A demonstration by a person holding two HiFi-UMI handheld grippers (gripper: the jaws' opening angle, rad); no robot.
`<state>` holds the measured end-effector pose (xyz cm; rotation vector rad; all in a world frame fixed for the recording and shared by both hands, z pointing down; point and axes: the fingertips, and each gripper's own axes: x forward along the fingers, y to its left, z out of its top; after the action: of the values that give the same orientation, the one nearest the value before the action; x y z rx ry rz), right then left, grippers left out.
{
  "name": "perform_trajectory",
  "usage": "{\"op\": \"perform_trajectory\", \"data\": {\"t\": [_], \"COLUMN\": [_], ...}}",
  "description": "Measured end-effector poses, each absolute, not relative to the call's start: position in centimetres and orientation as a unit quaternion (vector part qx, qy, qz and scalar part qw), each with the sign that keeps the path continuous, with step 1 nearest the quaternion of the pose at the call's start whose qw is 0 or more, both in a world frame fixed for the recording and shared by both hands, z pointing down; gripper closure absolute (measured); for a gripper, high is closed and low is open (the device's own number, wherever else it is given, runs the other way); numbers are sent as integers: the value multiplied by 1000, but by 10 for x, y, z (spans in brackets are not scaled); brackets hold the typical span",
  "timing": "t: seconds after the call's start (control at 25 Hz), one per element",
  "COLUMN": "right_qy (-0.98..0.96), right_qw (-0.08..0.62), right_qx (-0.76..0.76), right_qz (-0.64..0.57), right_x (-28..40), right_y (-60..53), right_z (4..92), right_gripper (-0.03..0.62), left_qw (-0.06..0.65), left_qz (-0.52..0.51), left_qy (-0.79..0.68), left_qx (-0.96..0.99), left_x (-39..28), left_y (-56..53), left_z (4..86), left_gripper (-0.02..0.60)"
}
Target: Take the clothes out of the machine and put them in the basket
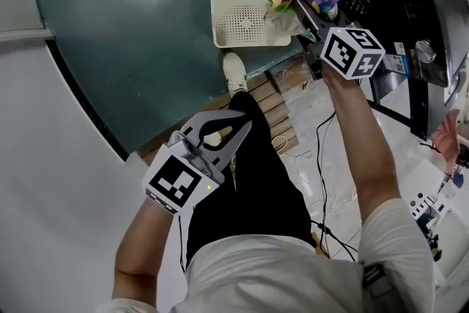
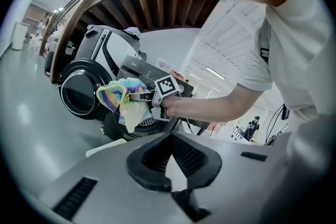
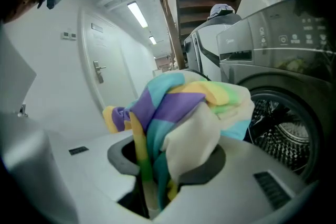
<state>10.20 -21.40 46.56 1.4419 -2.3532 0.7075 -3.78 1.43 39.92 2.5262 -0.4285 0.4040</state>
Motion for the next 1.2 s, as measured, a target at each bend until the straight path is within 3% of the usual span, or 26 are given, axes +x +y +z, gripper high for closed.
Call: {"op": "perform_trajectory", "data": {"t": [0.4,1.2], "right_qy": [-825,-786], "right_qw": [176,274], "right_qx": [470,458], "right_qz": [260,312], "right_x": [65,69], "right_y": [-211,-235], "right_z": [535,758], "right_gripper": [442,442], "left_qw": [287,322], "left_qz": [151,163], "left_qy": [-191,-210], "left_qx": [927,909], "left_x": [-55,-50], "left_y": [21,-30], "left_z": [416,486], "left_gripper": [586,585]}}
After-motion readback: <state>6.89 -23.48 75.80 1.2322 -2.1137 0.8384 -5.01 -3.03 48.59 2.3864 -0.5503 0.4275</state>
